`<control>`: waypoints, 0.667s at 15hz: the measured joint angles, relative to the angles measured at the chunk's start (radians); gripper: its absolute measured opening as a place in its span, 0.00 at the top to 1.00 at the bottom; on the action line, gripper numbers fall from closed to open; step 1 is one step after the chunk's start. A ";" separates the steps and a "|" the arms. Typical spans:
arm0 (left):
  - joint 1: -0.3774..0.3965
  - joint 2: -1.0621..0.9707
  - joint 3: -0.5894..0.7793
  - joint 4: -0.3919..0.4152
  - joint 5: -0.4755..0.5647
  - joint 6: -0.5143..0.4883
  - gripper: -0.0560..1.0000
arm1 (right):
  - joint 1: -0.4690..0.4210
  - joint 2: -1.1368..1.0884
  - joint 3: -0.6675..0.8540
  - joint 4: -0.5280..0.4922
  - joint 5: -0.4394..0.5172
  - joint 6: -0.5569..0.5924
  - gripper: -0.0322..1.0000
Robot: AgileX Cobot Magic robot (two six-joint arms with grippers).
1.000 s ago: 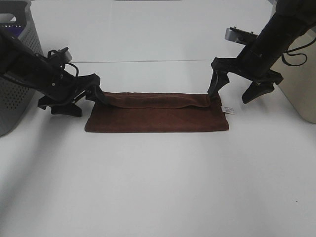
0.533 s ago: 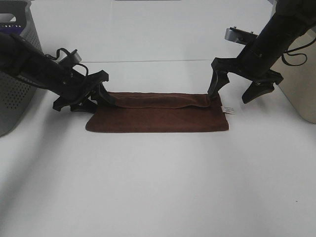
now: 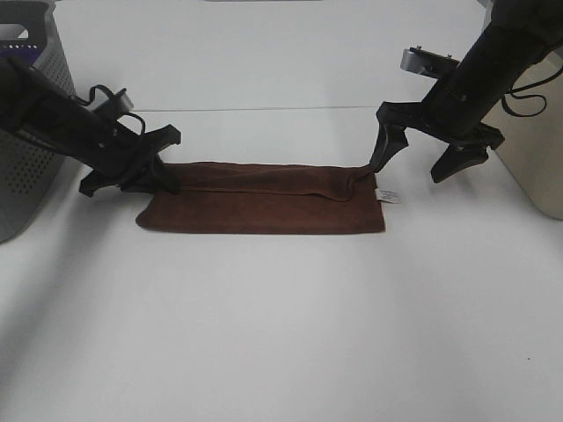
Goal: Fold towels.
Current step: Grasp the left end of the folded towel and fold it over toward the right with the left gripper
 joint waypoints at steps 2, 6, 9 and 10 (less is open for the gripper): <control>0.032 -0.055 0.000 0.048 0.007 -0.025 0.91 | 0.000 0.000 0.000 0.000 -0.003 0.000 0.10; -0.029 -0.118 -0.060 0.064 0.048 -0.083 0.91 | 0.000 0.000 0.000 0.000 -0.006 0.000 0.10; -0.160 -0.117 -0.125 0.046 0.033 -0.136 0.91 | 0.000 0.000 0.000 0.000 -0.006 0.000 0.10; -0.200 -0.112 -0.152 0.046 0.008 -0.155 0.91 | 0.000 0.000 0.000 0.000 -0.006 0.000 0.10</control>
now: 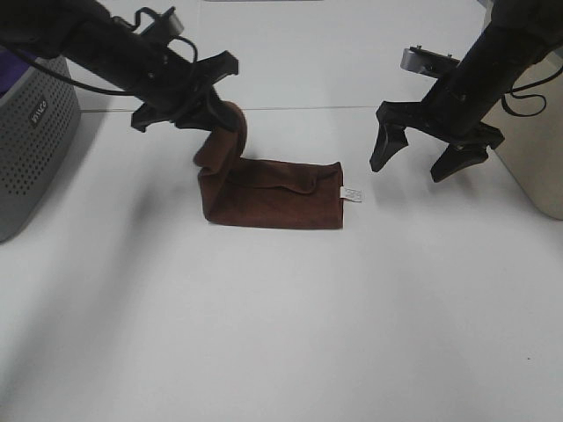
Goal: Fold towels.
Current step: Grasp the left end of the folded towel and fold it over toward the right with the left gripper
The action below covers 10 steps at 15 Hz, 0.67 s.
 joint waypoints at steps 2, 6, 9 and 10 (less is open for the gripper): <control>-0.076 0.039 -0.061 -0.002 -0.041 -0.041 0.91 | 0.000 0.000 0.000 0.000 0.000 0.000 0.10; -0.176 0.192 -0.202 -0.003 -0.097 -0.143 0.83 | 0.000 0.000 0.000 0.000 0.000 0.000 0.10; -0.207 0.248 -0.249 -0.005 -0.119 -0.178 0.57 | 0.000 0.000 0.000 0.000 0.000 0.000 0.10; -0.209 0.250 -0.249 -0.005 -0.119 -0.178 0.47 | 0.000 0.000 0.000 0.000 0.000 0.000 0.10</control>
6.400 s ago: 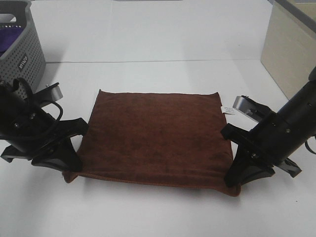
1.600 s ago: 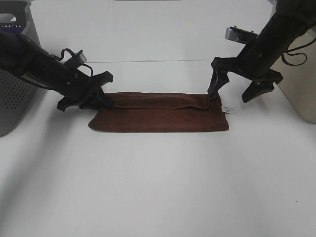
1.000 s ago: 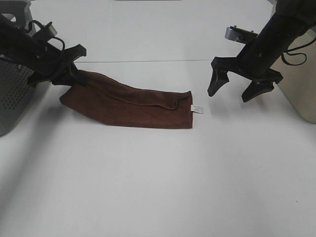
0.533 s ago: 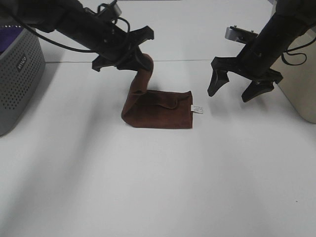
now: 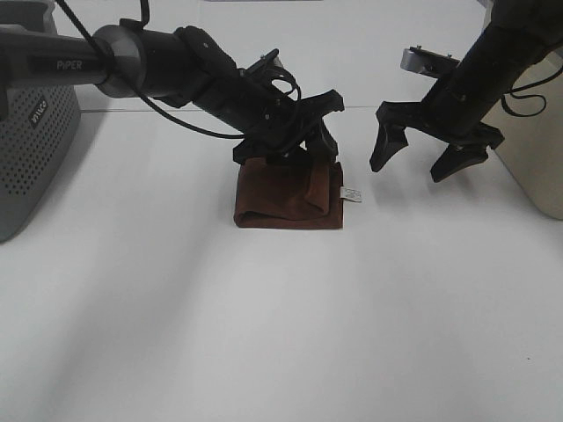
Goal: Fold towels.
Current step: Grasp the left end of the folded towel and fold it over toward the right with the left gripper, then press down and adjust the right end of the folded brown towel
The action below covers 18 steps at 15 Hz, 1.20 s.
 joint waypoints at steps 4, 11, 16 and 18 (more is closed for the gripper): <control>0.008 0.001 -0.010 -0.046 0.001 -0.003 0.25 | 0.000 0.000 0.000 0.015 -0.001 0.000 0.10; 0.201 0.001 -0.153 0.055 0.230 0.002 0.24 | 0.000 0.000 0.000 0.387 0.075 -0.231 0.11; 0.248 0.001 -0.155 0.248 0.319 -0.007 0.24 | 0.021 0.038 -0.026 0.811 0.103 -0.476 0.12; 0.248 0.001 -0.155 0.298 0.326 -0.023 0.24 | 0.073 0.110 -0.067 0.825 0.102 -0.480 0.12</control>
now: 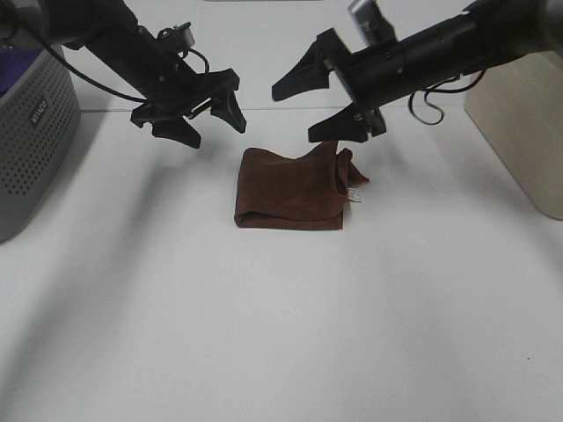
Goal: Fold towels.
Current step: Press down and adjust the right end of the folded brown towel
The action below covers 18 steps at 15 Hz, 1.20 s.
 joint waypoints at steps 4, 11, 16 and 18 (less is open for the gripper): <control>0.000 0.000 0.000 0.046 0.026 -0.003 0.24 | 0.033 0.108 -0.035 0.004 -0.017 0.010 0.13; 0.000 0.000 -0.002 0.047 0.046 -0.006 0.24 | -0.117 0.127 -0.037 -0.171 -0.055 0.109 0.14; 0.000 0.000 -0.087 0.055 0.176 -0.006 0.24 | -0.089 -0.001 -0.037 -0.370 -0.054 0.169 0.14; 0.000 0.000 -0.214 0.058 0.292 -0.006 0.24 | -0.059 -0.129 -0.037 -0.511 -0.049 0.263 0.14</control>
